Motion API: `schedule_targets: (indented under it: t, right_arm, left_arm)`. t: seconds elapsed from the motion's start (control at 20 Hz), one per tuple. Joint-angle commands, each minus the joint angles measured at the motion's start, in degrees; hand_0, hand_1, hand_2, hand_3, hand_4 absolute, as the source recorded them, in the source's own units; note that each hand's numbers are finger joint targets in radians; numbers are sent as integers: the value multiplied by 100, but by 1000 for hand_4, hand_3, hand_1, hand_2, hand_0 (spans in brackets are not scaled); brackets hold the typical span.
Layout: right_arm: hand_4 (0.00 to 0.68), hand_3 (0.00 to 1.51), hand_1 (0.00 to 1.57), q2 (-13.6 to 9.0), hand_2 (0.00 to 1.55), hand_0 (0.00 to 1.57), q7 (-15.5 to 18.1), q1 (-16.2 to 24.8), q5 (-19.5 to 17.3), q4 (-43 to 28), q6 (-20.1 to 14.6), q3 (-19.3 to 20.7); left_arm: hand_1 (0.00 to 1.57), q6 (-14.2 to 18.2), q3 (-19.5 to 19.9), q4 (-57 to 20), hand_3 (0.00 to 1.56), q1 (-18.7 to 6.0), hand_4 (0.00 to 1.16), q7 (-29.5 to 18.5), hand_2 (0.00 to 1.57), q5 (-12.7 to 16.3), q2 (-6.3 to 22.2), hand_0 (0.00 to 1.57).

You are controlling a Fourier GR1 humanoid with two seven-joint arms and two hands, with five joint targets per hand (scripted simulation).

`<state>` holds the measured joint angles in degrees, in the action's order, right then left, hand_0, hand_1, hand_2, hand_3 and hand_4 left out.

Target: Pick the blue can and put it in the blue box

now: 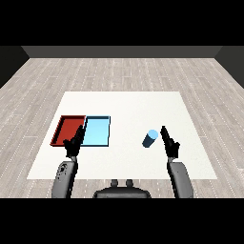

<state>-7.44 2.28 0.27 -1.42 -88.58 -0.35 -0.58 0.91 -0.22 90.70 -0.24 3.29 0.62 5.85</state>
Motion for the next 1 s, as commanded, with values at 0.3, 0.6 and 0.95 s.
schedule_targets:
  t: [0.3,0.6,0.95]
  right_arm:
    - [0,0,0,405,0,0,763,-234,676,-216,568,40]
    - [0,0,0,60,0,0,1452,-49,1013,69,1247,339]
    - [0,0,0,354,0,0,1671,-60,708,314,1122,168]
  left_arm:
    - [0,-10,242,377,0,-68,0,-1427,0,205,-276,0]
    - [0,-54,-12,305,0,604,0,-2434,0,-4,-529,0]
    - [0,-312,298,-1,0,68,0,-2216,0,233,-248,0]
